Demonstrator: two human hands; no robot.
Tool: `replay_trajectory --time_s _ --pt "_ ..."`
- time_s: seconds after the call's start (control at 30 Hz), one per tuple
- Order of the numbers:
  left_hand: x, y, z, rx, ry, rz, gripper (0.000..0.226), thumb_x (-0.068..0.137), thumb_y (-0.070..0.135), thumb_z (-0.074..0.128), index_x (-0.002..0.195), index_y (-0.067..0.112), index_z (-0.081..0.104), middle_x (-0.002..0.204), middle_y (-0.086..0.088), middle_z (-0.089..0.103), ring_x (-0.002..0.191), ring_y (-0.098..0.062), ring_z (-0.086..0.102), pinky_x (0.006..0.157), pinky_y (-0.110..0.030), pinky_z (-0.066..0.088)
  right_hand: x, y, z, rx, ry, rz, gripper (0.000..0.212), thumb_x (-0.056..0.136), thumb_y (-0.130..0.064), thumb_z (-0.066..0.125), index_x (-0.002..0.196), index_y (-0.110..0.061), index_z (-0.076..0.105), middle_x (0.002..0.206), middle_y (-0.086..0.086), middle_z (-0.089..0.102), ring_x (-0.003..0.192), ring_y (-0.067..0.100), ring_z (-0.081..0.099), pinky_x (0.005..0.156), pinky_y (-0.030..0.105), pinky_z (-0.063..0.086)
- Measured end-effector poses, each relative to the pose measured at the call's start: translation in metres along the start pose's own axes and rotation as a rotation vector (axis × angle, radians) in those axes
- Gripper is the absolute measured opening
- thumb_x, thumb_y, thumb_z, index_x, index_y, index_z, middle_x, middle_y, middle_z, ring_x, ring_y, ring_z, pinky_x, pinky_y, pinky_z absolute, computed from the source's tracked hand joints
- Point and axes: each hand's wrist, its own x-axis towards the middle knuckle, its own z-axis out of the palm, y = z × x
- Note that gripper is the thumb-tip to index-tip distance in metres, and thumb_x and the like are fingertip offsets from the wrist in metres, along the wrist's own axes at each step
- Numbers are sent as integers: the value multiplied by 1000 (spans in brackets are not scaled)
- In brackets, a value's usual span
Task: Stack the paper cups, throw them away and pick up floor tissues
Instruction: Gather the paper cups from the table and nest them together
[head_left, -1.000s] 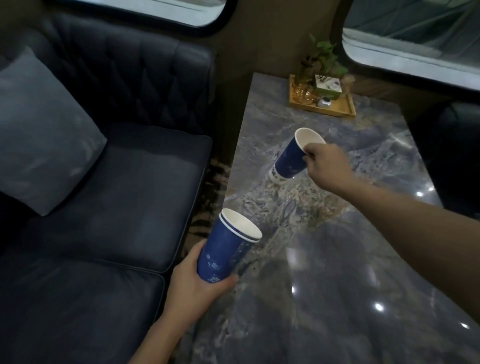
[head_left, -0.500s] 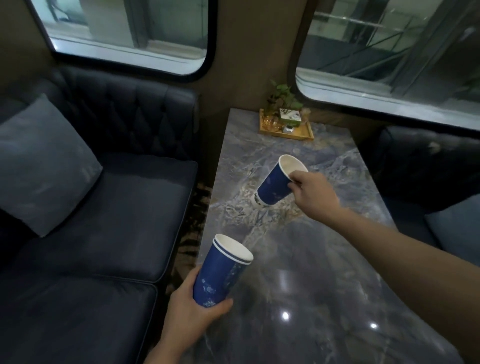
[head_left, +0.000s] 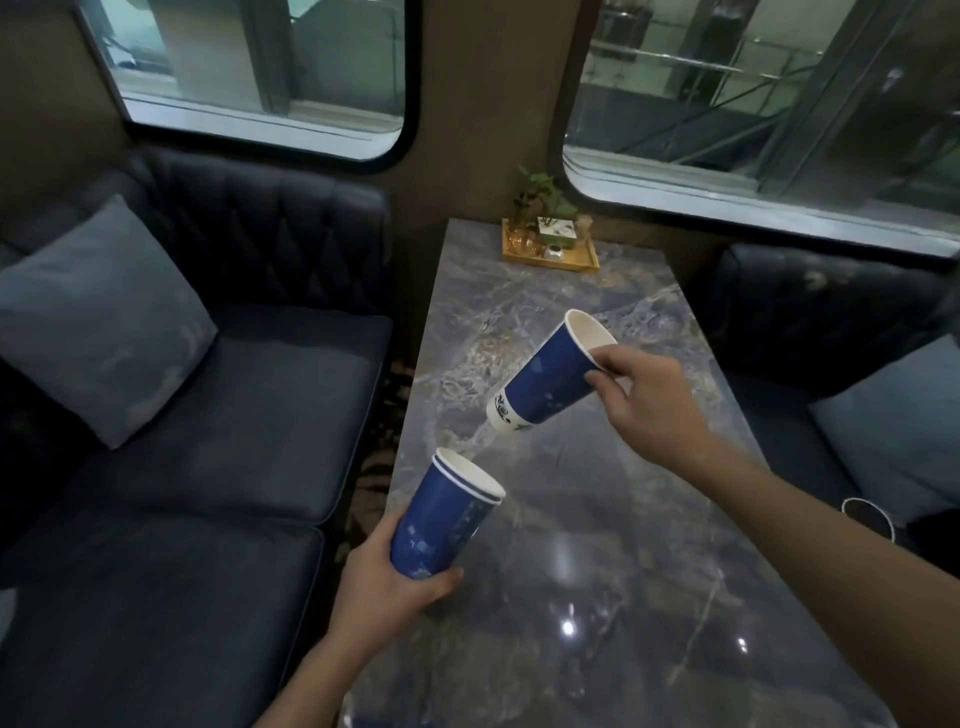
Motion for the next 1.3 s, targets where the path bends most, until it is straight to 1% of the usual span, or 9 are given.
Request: replay_trajectory --time_s 0.17,0.3,0.43,0.6,0.73,0.8,0.97,1.13,1.3 --pt "-23 -6 -1 -4 -22 -10 69 51 32 93 112 37 62 98 15 75 86 0 72 76 -31 60 -49 -22 -16 119 22 -5 12 87 -7 61 96 -10 69 81 0 69 76 9 61 70 16 44" --pt "-38 -10 2 -21 -63 -18 76 52 30 94 120 36 60 104 14 75 92 -1 71 80 -29 59 -81 -34 -18 156 45 39 16 86 -7 63 100 -10 69 85 -11 66 81 -12 58 73 2 40" --pt "-51 -15 4 -13 -101 -2 77 53 28 94 122 33 60 104 13 75 91 -2 72 77 -29 59 -110 -43 -17 192 -5 90 19 87 -6 61 102 -15 69 86 -26 62 83 -15 58 74 0 39" --pt "-62 -17 6 12 -160 16 76 54 29 94 122 35 59 106 12 75 93 -3 72 80 -34 61 -136 -45 -10 214 10 152 20 87 -9 63 98 -25 66 86 -28 63 82 -13 58 74 2 40" --pt "-64 -17 6 61 -241 26 80 53 41 93 123 37 56 111 13 72 96 -5 71 83 -38 61 -151 -50 -4 264 -1 129 27 87 -4 62 98 -29 64 84 -39 65 84 -13 60 73 1 41" --pt "-67 -15 7 85 -266 40 78 53 40 92 122 38 56 110 15 72 94 -1 70 82 -35 61 -159 -53 1 322 -8 163 28 88 -3 60 99 -29 64 84 -38 66 85 -11 62 73 3 44" --pt "-74 -7 15 133 -283 80 78 48 47 91 117 46 54 107 21 69 93 0 68 83 -34 59 -178 -59 20 398 -75 251 18 92 -13 55 104 -14 68 91 -12 70 86 -2 65 74 13 49" --pt "-79 -3 26 138 -280 106 81 47 39 90 120 41 56 106 18 70 91 -1 69 81 -34 60 -203 -76 42 367 -185 282 30 95 -33 37 91 -12 58 77 6 64 69 20 59 63 43 47" --pt "-85 -4 34 141 -317 93 85 45 38 90 124 37 56 106 14 71 89 -2 70 78 -30 60 -213 -76 44 280 -162 290 33 94 -36 32 81 -11 50 67 7 56 60 20 51 58 43 41"
